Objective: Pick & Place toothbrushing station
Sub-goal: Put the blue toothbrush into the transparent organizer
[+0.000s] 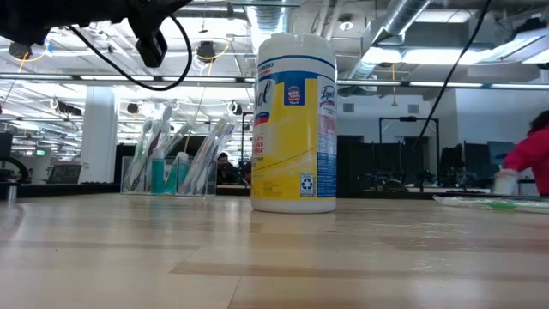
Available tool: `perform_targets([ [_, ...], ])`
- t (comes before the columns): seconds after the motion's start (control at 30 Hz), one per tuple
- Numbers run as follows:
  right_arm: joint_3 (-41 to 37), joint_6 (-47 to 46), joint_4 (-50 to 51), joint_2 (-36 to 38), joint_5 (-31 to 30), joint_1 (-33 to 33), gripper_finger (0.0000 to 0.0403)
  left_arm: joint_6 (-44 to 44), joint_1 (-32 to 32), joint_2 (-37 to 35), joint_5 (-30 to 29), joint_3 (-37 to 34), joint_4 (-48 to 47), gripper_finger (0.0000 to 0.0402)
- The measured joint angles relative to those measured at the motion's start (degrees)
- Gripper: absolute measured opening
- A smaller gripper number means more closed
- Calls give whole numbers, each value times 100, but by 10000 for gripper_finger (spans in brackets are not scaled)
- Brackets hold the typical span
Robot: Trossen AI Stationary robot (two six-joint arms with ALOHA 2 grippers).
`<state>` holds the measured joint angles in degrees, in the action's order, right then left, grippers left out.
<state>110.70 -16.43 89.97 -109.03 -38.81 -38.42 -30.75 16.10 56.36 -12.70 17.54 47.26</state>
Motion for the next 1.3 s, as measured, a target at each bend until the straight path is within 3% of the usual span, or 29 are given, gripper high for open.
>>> perform_targets([
  [0.67,337,1955,-536,0,-981,601,0,-249,-9,2,216,0,735,122],
  [1.3,337,4454,-2314,0,-1521,1018,0,-1455,-11,2,30,2,730,122],
])
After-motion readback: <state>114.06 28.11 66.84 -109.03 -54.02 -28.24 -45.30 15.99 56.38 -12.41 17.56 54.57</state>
